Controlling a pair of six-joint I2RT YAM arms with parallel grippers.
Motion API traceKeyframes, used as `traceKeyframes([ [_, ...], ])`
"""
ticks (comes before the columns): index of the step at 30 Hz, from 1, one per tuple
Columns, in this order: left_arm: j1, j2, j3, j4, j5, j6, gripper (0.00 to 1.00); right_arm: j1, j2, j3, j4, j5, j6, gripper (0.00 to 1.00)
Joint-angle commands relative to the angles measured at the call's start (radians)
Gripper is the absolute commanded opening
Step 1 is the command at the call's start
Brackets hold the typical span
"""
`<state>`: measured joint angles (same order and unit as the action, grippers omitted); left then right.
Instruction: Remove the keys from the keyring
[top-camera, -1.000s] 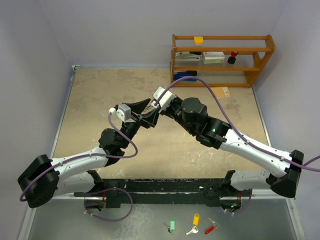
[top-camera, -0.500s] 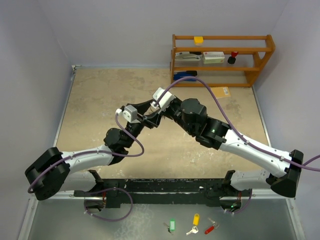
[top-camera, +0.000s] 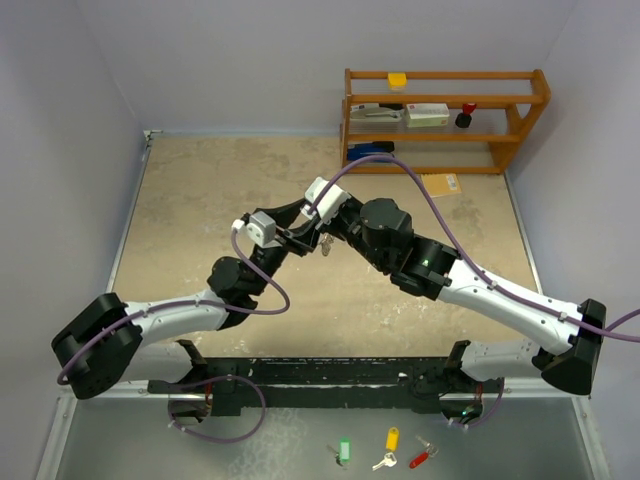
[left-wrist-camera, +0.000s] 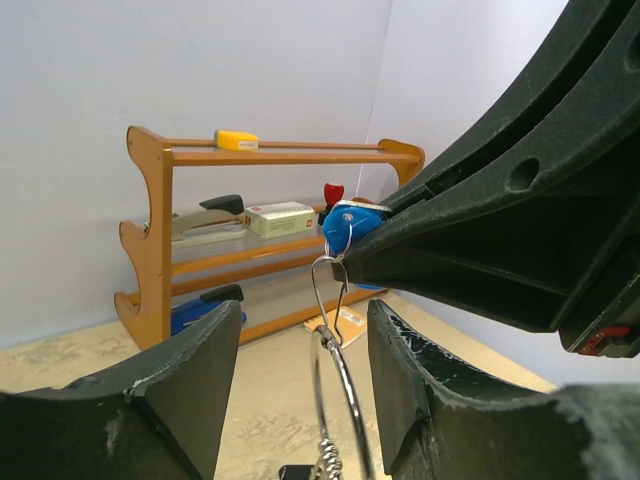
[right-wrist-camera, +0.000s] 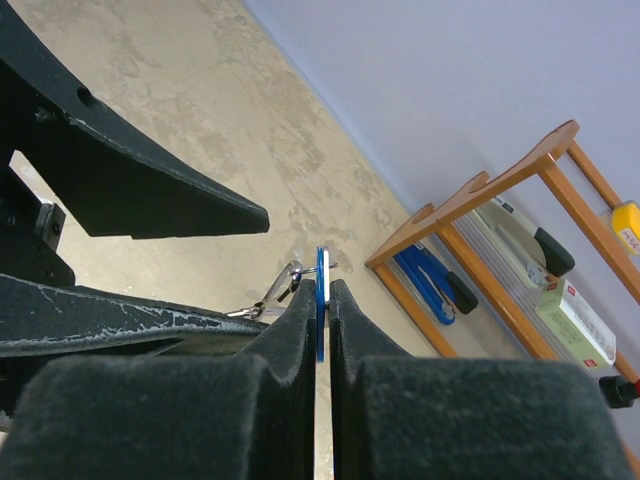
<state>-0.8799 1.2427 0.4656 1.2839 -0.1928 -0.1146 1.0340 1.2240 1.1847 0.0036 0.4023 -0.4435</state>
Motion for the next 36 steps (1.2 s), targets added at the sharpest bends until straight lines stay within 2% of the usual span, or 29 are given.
traceKeyframes([
  [1, -0.007, 0.011, 0.032, 0.036, 0.013, 0.019, 0.50, 0.007, -0.013, 0.016, 0.063, -0.006, 0.017, 0.00],
  [29, -0.007, 0.035, 0.056, 0.065, -0.006, 0.095, 0.46, 0.015, -0.017, 0.009, 0.060, -0.008, 0.014, 0.00],
  [36, -0.007, 0.041, 0.061, 0.059, 0.005, 0.105, 0.39, 0.018, -0.018, 0.007, 0.063, -0.005, 0.012, 0.00],
])
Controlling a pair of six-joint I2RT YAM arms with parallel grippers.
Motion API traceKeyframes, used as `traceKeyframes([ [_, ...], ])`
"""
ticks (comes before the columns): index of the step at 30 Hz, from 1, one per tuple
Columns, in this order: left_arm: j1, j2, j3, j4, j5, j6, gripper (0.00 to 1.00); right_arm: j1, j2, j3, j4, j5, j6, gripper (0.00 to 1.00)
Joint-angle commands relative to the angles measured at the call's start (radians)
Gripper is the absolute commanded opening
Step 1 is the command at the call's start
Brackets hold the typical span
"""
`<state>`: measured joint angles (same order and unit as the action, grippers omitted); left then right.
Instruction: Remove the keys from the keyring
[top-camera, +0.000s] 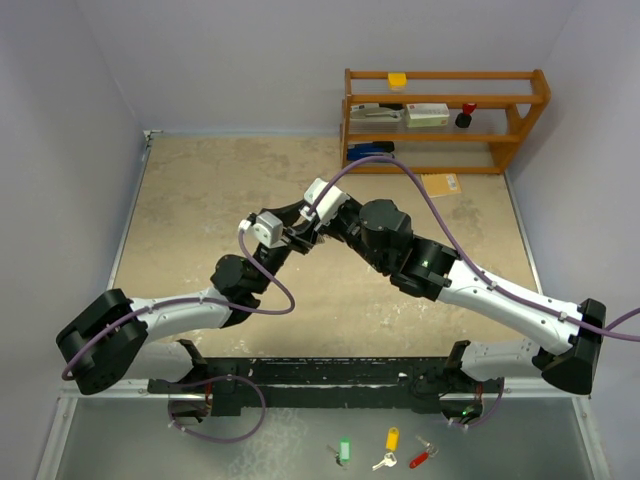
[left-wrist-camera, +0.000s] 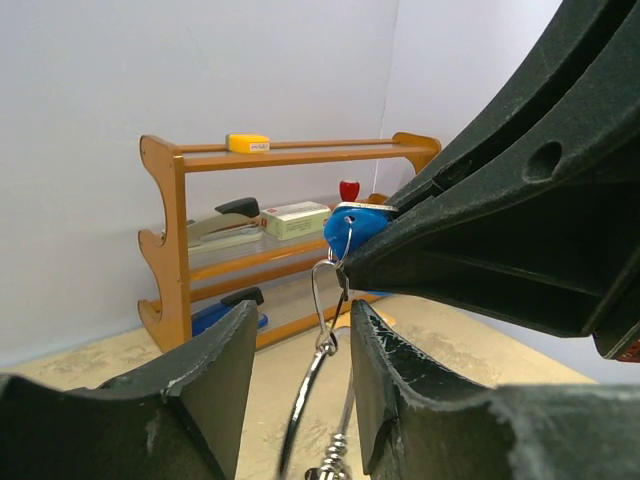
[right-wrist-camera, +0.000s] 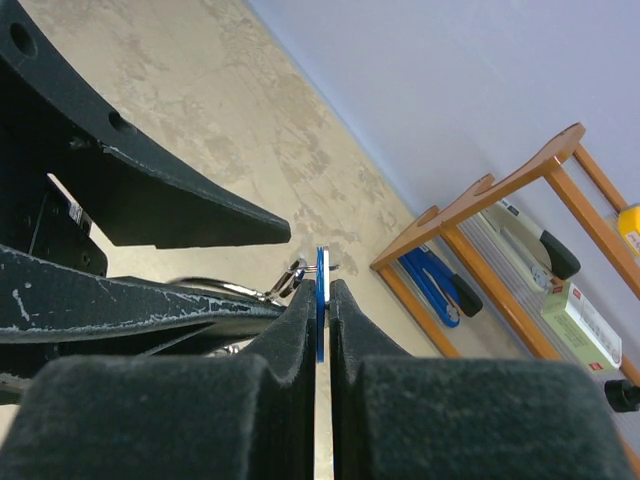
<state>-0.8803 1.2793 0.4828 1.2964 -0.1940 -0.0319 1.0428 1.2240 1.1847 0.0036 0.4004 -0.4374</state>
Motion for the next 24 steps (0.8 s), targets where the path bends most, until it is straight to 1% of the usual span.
traceKeyframes([
  [1, -0.006, 0.004, 0.045, 0.043, 0.008, 0.024, 0.37, 0.009, -0.019, 0.006, 0.065, -0.002, 0.005, 0.00],
  [7, -0.006, 0.004, 0.046, 0.037, 0.013, 0.029, 0.29, 0.010, -0.020, 0.003, 0.071, -0.003, 0.004, 0.00],
  [11, -0.006, 0.002, 0.045, 0.035, 0.015, 0.034, 0.25, 0.009, -0.020, 0.000, 0.076, -0.002, 0.002, 0.00],
  [15, -0.006, -0.006, 0.044, 0.019, 0.020, 0.036, 0.15, 0.010, -0.024, -0.006, 0.087, 0.005, -0.001, 0.00],
  [18, -0.006, -0.013, 0.043, 0.011, 0.021, 0.035, 0.11, 0.010, -0.023, -0.005, 0.091, 0.009, -0.001, 0.00],
  [21, -0.006, -0.026, 0.048, -0.011, 0.024, 0.038, 0.00, 0.010, -0.022, -0.003, 0.091, 0.014, -0.005, 0.00],
  [24, -0.006, -0.040, 0.054, -0.039, 0.023, 0.049, 0.00, 0.010, -0.024, 0.001, 0.094, 0.027, -0.009, 0.00],
])
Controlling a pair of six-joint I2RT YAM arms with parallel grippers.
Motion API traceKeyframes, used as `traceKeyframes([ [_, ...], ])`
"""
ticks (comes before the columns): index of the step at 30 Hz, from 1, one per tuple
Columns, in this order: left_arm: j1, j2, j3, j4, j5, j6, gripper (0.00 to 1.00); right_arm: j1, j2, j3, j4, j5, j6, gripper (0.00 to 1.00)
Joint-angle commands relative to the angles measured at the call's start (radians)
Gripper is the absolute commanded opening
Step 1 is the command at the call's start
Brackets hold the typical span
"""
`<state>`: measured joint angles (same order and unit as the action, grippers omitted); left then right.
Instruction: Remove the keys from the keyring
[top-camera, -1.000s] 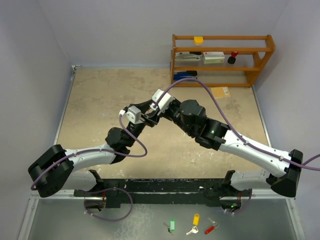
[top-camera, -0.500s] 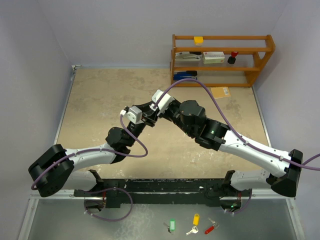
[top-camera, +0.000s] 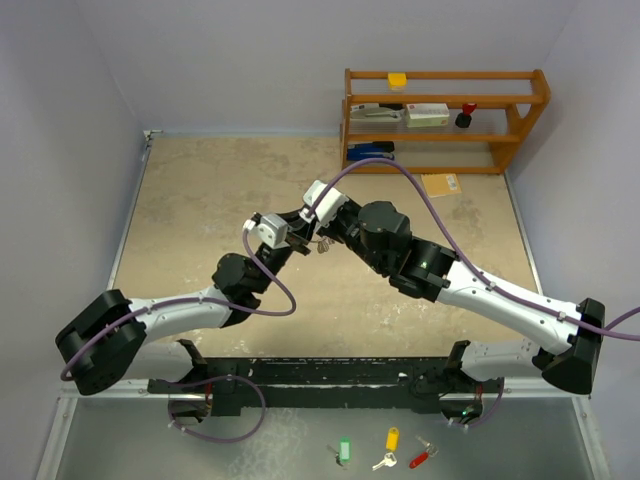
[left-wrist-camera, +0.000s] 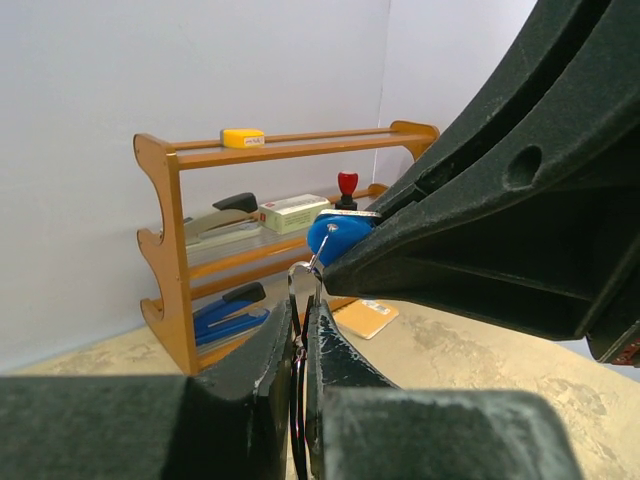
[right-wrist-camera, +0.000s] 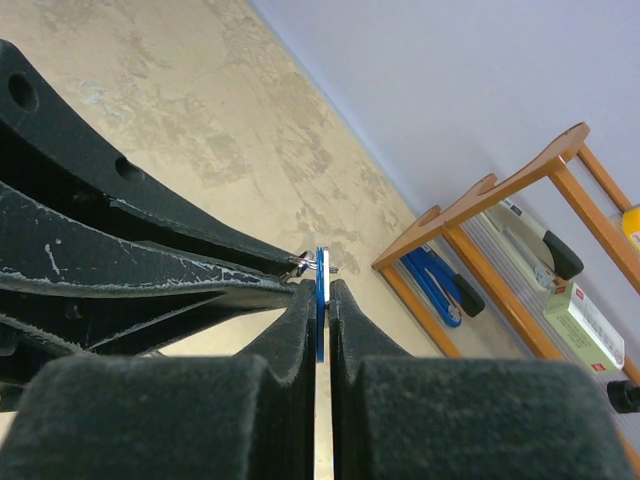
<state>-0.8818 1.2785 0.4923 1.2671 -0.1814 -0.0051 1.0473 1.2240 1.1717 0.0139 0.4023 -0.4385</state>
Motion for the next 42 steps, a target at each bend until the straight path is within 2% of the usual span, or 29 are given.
traceKeyframes([
  [1, -0.005, -0.046, 0.053, -0.038, 0.007, 0.030, 0.00, 0.005, -0.025, 0.013, 0.087, 0.030, -0.009, 0.00],
  [3, -0.004, -0.054, 0.064, -0.089, 0.002, 0.047, 0.00, 0.005, -0.030, 0.008, 0.096, 0.038, -0.012, 0.00],
  [25, -0.004, -0.115, 0.092, -0.155, -0.243, 0.134, 0.00, 0.005, -0.067, -0.008, 0.059, 0.040, 0.008, 0.00],
  [42, -0.005, -0.246, 0.085, -0.172, -0.248, 0.189, 0.00, 0.003, -0.008, -0.061, 0.000, 0.062, 0.054, 0.00],
])
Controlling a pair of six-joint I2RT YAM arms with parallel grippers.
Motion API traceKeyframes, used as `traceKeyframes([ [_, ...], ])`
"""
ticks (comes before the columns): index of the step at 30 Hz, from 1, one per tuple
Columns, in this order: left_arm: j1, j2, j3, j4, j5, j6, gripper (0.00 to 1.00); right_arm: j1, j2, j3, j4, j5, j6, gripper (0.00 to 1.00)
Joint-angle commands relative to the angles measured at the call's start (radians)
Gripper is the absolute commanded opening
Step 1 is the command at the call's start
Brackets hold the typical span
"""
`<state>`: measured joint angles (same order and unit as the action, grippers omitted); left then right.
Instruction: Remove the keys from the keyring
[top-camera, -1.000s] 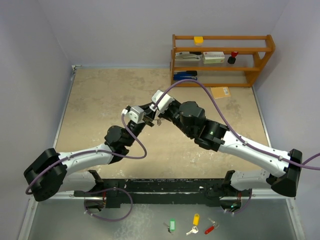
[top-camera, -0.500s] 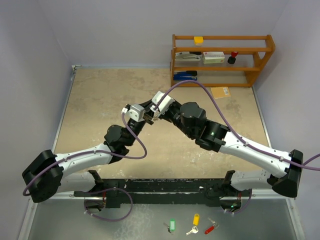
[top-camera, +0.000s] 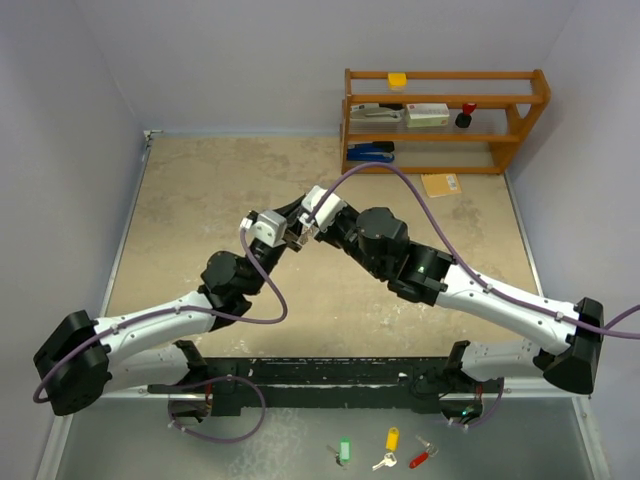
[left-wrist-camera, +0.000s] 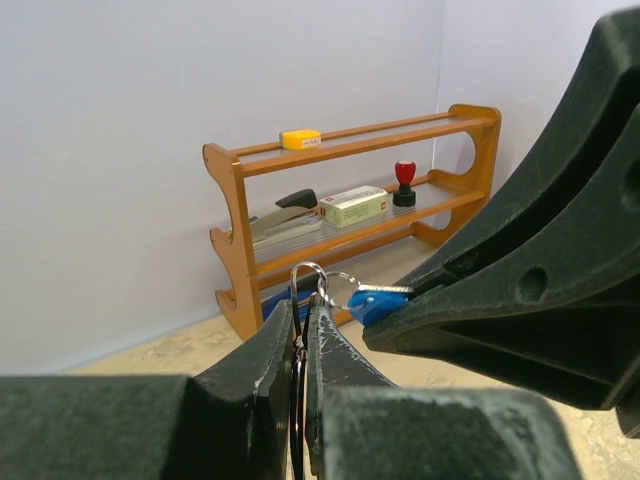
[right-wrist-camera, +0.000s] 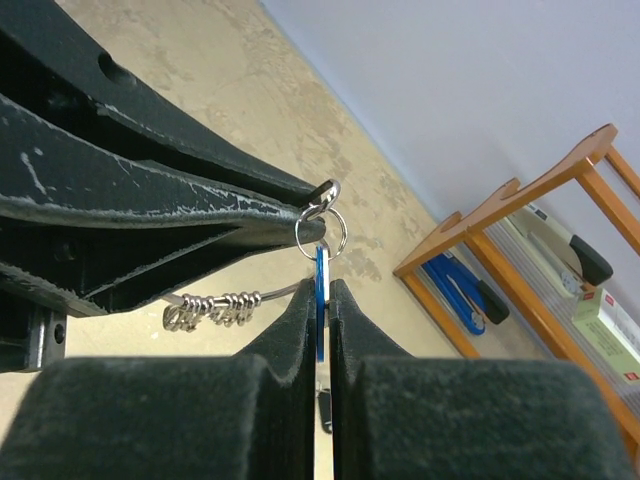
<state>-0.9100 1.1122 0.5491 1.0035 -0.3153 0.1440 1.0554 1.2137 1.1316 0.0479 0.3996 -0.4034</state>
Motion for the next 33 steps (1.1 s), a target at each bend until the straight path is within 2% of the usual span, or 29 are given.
traceKeyframes([
  [1, 0.024, -0.090, 0.024, 0.094, -0.111, 0.040, 0.00, -0.005, 0.005, -0.024, -0.034, 0.066, 0.020, 0.00],
  [15, 0.024, -0.252, -0.040, 0.170, -0.038, 0.011, 0.00, -0.046, 0.020, -0.057, -0.015, 0.086, 0.029, 0.00],
  [25, 0.024, -0.329, -0.093, 0.342, 0.012, -0.001, 0.00, -0.123, 0.031, -0.096, 0.024, -0.030, 0.086, 0.00],
  [29, 0.023, -0.313, -0.067, 0.290, 0.009, 0.011, 0.00, -0.122, 0.022, -0.090, 0.024, -0.021, 0.096, 0.00],
  [33, 0.023, -0.294, -0.006, 0.111, -0.009, 0.000, 0.00, -0.123, -0.009, -0.097, 0.047, -0.016, 0.085, 0.00],
])
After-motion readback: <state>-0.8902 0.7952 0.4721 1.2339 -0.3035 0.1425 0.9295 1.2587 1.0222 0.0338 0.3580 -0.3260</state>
